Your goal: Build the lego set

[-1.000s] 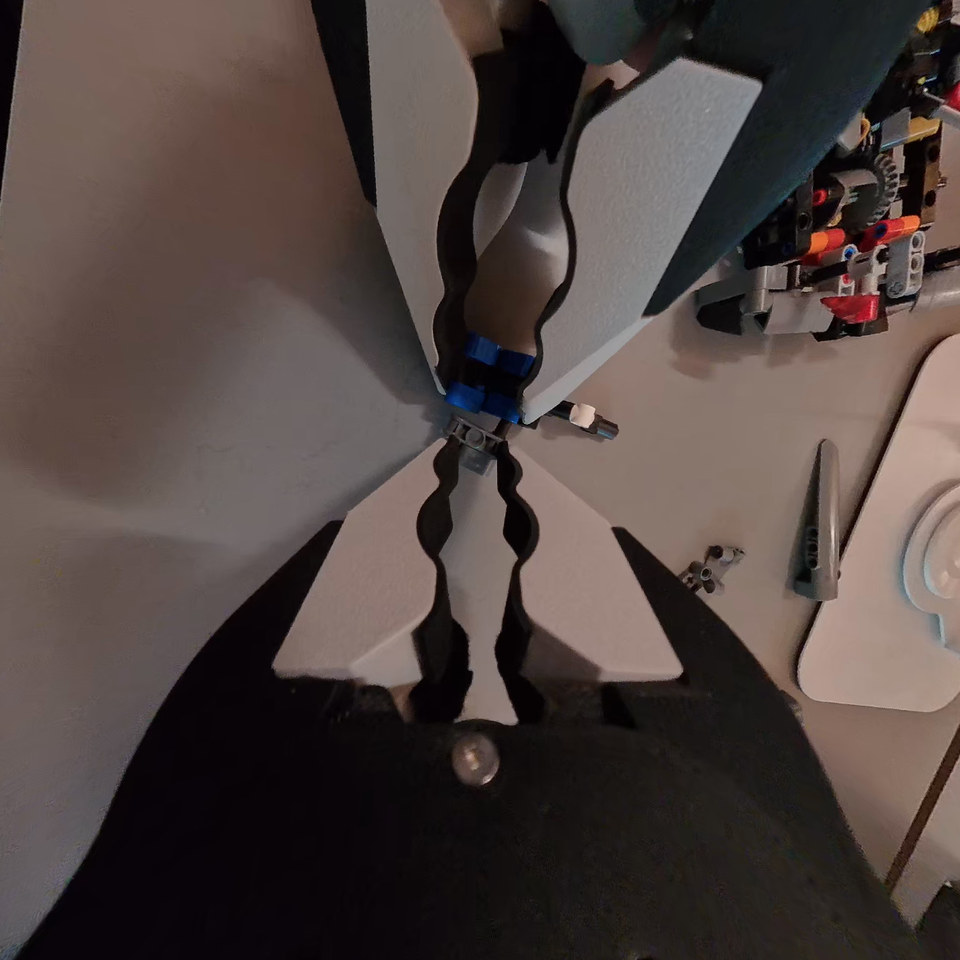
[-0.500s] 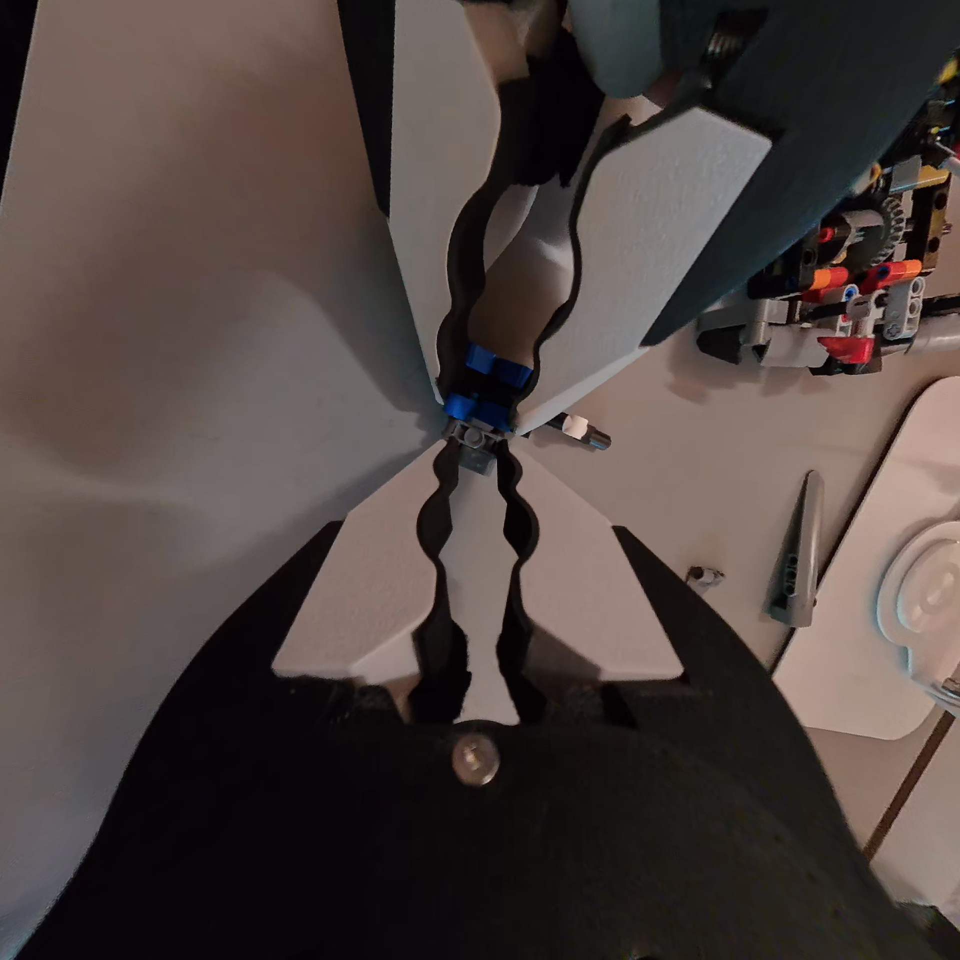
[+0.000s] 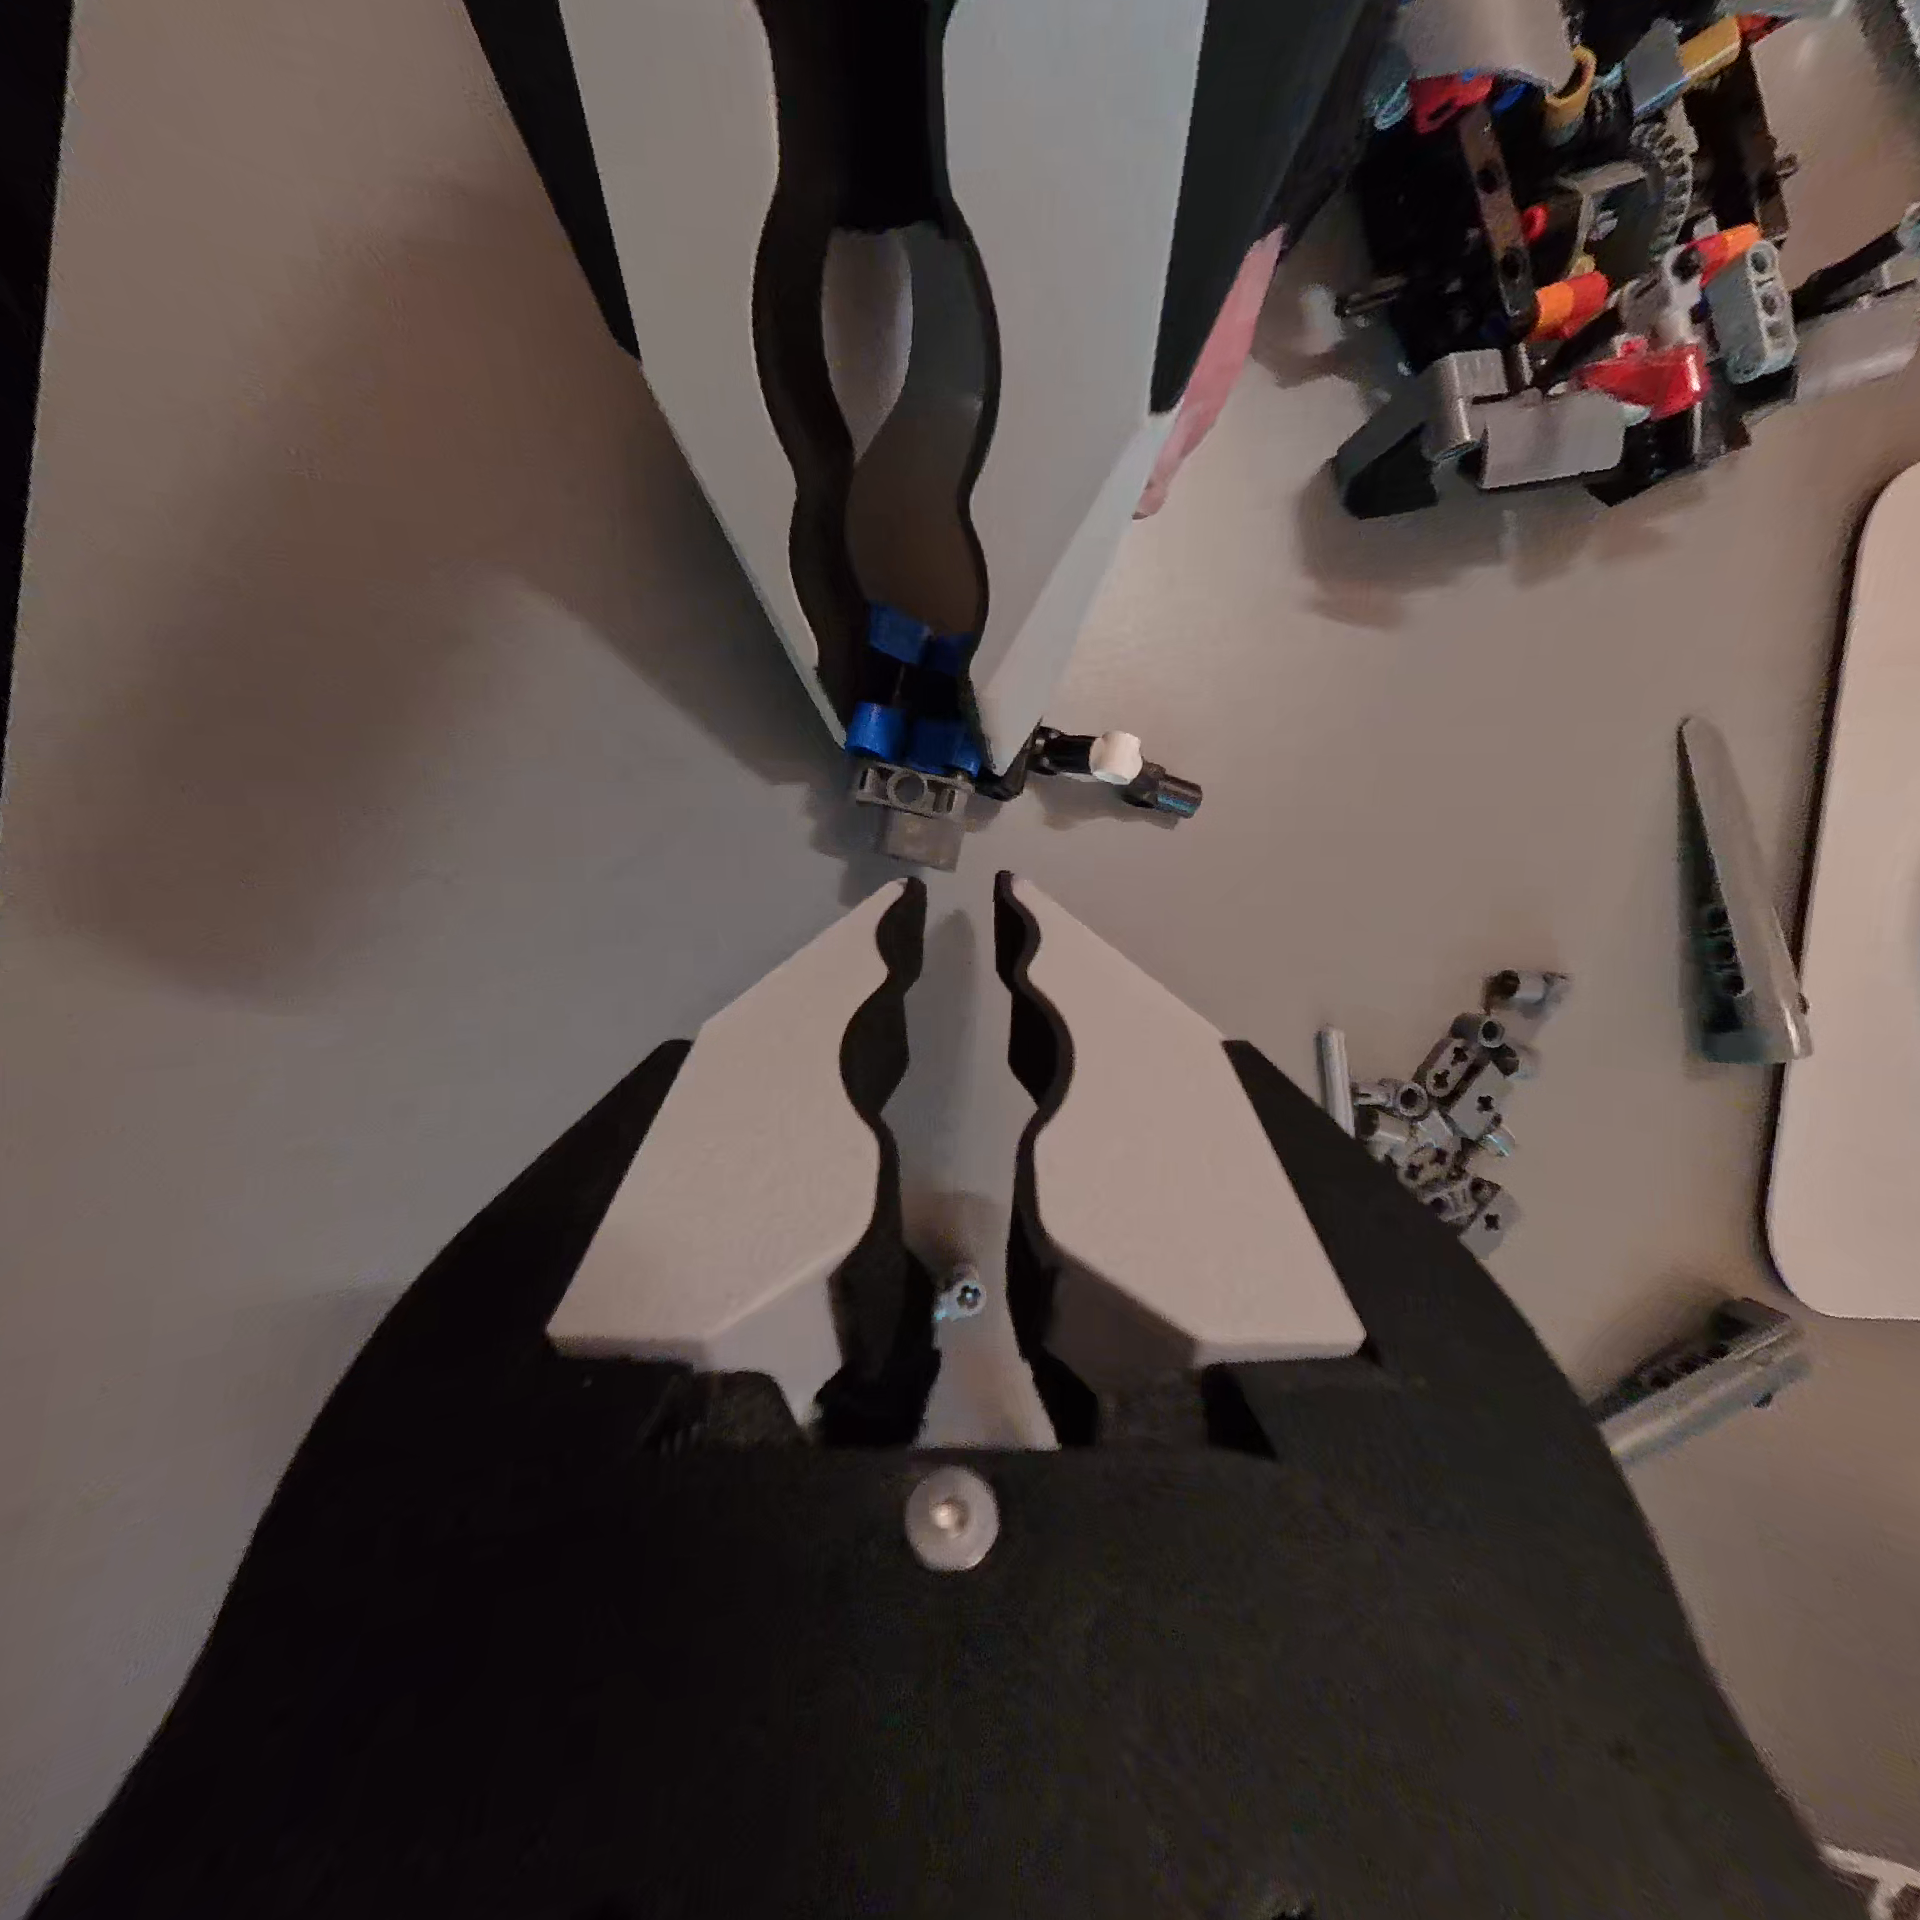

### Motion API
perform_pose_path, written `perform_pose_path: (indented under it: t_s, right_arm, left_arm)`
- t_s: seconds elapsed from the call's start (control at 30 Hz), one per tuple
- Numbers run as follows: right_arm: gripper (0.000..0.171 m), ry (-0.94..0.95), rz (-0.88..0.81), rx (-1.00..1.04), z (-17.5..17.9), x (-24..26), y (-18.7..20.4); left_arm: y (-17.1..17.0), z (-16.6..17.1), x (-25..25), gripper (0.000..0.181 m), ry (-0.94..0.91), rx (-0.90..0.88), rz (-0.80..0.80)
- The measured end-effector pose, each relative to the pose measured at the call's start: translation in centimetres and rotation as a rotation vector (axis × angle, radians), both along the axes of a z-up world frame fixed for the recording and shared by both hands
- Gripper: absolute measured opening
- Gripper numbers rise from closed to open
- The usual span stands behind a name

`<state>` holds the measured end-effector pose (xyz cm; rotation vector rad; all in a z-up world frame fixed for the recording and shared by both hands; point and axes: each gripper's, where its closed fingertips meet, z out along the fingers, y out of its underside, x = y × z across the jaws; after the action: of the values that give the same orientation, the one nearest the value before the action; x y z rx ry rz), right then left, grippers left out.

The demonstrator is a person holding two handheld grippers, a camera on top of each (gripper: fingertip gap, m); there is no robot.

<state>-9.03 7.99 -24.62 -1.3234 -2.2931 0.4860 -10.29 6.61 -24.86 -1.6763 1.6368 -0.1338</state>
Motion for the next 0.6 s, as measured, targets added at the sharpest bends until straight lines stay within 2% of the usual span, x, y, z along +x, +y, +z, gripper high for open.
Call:
perform_pose_path:
  t_s: [0.13,0.6]
  right_arm:
    - [0.0,0.024,-0.006,-0.015,-0.32,-0.23,-0.33]
    - [0.0,0.035,-0.01,0.003,-0.46,-0.64,-0.26]
  left_arm:
    - [0.01,0.01,0.0,0.02,-0.004,0.002,0.005]
    - [-0.1,0.04,-0.1,0.02,-0.033,0.01,0.017]
